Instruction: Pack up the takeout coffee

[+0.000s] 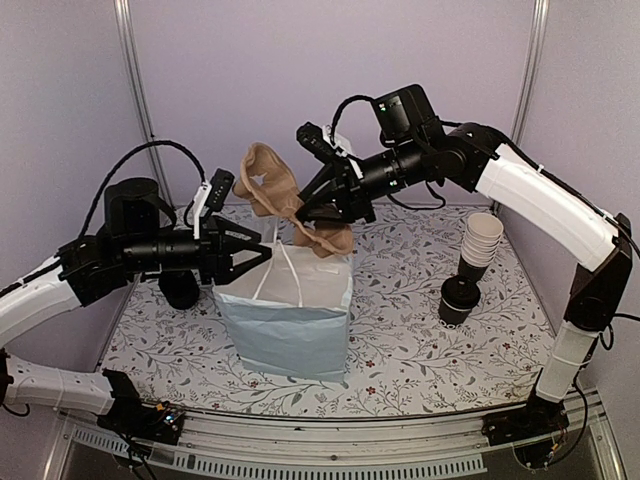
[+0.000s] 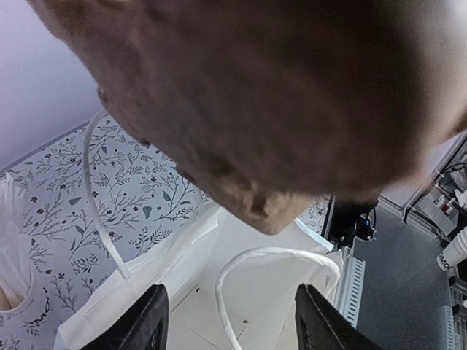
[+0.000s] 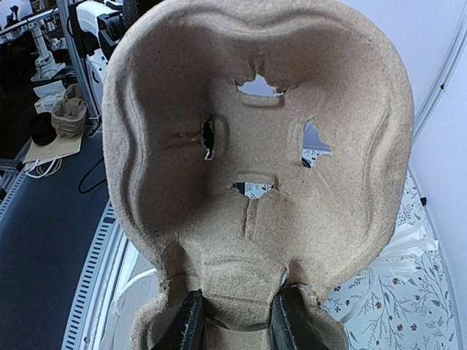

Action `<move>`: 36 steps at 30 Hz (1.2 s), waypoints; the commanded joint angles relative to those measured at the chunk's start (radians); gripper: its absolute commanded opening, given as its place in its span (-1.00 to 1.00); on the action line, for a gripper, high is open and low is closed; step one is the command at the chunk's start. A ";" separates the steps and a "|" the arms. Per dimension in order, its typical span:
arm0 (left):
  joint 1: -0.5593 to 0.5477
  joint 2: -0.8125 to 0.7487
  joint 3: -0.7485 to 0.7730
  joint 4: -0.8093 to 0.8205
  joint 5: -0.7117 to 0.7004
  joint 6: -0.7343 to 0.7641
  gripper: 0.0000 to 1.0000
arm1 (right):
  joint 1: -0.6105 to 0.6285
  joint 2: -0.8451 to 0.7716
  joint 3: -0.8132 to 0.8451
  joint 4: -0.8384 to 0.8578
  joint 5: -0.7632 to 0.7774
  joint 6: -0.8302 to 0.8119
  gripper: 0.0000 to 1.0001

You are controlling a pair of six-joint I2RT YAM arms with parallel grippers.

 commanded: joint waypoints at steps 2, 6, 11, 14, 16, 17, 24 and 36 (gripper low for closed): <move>-0.027 0.031 -0.029 0.095 0.000 -0.012 0.23 | 0.008 -0.037 0.003 0.020 0.004 0.016 -0.45; -0.050 0.067 -0.018 0.099 0.011 -0.005 0.14 | 0.009 -0.041 -0.003 0.023 0.004 0.022 -0.45; -0.066 0.120 0.013 0.096 -0.007 -0.001 0.02 | 0.009 -0.043 -0.005 0.026 0.013 0.024 -0.45; -0.071 0.139 0.019 0.101 -0.006 0.005 -0.11 | 0.009 -0.046 -0.007 0.027 0.014 0.024 -0.45; -0.072 0.140 0.019 0.104 -0.004 0.005 -0.26 | 0.009 -0.051 -0.013 0.026 0.016 0.024 -0.45; -0.073 0.137 0.019 0.105 -0.003 0.004 -0.32 | 0.008 -0.052 -0.017 0.027 0.019 0.023 -0.45; -0.073 0.076 0.000 0.087 -0.008 0.017 -0.46 | 0.008 -0.066 -0.026 0.028 0.024 0.020 -0.45; -0.072 0.015 -0.045 0.009 -0.119 -0.081 0.20 | 0.009 -0.066 -0.022 0.033 0.029 0.018 -0.45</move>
